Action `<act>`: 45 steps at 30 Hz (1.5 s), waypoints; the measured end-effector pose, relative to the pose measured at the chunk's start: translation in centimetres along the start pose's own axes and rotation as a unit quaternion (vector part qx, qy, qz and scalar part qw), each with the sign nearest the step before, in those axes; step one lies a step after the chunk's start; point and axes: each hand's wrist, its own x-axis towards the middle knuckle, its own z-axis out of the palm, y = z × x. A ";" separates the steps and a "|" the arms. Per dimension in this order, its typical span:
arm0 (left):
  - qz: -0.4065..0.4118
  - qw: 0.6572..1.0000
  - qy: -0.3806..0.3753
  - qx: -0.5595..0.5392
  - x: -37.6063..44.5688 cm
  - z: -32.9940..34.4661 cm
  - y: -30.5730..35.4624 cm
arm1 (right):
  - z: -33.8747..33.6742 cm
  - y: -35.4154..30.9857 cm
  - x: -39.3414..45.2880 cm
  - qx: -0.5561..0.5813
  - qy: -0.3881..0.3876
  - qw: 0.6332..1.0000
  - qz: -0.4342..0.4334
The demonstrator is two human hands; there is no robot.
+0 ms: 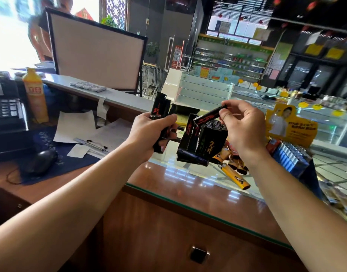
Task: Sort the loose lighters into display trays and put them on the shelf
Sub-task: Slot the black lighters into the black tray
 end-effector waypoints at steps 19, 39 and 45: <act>-0.004 0.999 0.038 -0.008 4.9 0.0 -0.5 | 6.2 1.6 1.5 -0.263 -0.076 0.953 -0.132; 0.026 0.997 0.024 0.075 4.2 0.0 -0.5 | 7.7 3.2 1.7 -0.443 -0.089 0.873 -0.182; 0.032 0.995 0.025 0.088 4.0 0.2 -0.5 | 7.4 3.3 2.1 -0.477 -0.090 0.853 -0.192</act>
